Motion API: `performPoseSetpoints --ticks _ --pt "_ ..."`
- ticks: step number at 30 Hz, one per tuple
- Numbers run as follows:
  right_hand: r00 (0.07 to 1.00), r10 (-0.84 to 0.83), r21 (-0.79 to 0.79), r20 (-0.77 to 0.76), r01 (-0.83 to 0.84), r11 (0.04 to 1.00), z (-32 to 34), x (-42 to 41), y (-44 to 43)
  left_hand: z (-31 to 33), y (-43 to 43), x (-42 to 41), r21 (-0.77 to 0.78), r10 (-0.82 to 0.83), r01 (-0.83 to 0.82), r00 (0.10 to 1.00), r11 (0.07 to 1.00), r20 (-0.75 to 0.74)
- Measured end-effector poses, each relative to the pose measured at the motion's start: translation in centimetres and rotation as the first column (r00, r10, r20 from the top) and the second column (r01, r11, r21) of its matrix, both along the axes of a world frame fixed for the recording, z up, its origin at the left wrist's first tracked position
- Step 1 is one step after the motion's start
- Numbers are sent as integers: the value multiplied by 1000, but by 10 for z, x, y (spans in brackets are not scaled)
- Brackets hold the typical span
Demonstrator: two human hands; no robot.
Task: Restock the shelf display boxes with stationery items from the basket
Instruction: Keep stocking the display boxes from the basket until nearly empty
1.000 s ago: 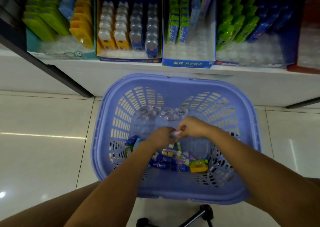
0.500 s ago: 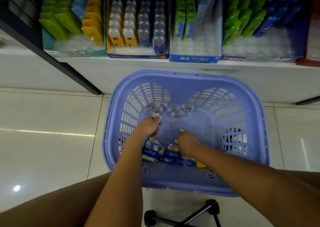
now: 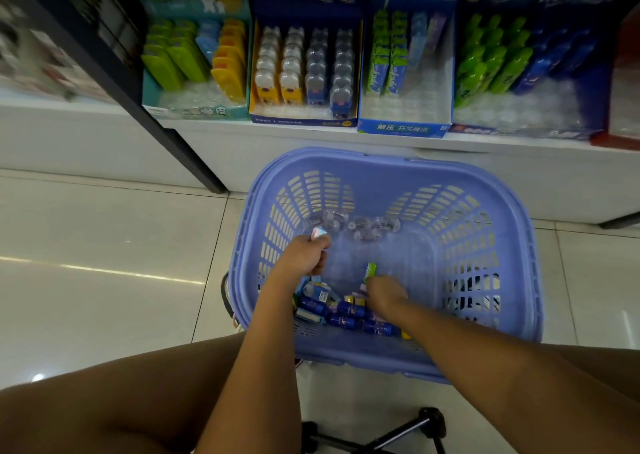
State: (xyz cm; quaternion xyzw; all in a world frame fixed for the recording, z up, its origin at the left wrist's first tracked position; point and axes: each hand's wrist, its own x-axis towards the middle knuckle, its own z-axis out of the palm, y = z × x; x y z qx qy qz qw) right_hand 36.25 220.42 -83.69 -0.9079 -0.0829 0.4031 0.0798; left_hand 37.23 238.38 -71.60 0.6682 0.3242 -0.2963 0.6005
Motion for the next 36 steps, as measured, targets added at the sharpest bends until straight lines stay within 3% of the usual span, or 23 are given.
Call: performPoseSetpoints --ticks 5,10,12,14,16,20,23,26,27,30,33,36 --pt "999 19 17 -40 -18 1000 9 9 -7 9 5 -1 54 -24 21 998 998 56" --pt "978 -175 207 -109 195 959 48 49 -11 16 10 -2 157 -96 76 988 985 120" --pt "912 -332 412 -242 407 816 81 72 -16 22 7 4 172 -88 57 979 983 183" --pt "862 -344 587 -371 505 632 123 89 -27 33 -1 11 185 -92 46 965 982 247" --pt "875 -309 708 -374 484 514 166 98 -37 46 -10 17 109 -81 50 948 993 308" --pt "889 -360 819 -283 419 392 225 104 -43 74 -30 23 -204 68 15 918 979 392" --pt "885 -381 879 -269 387 278 241 104 -47 89 -41 29 -265 141 -13 873 964 467" --pt "798 -563 920 -214 358 159 248 113 -48 99 -47 33 -259 189 -61 842 964 505" --pt "748 -651 931 -128 316 181 251 121 -49 101 -48 34 -250 207 -89 842 964 498" --pt "607 -752 907 257 116 404 264 155 -50 106 -46 38 -311 292 -169 863 935 412" --pt "584 -639 802 501 -35 597 272 195 -42 113 -44 44 -493 434 -263 858 830 274" --pt "613 -484 653 625 -70 754 270 230 -30 117 -44 47 -583 474 -267 849 767 235"
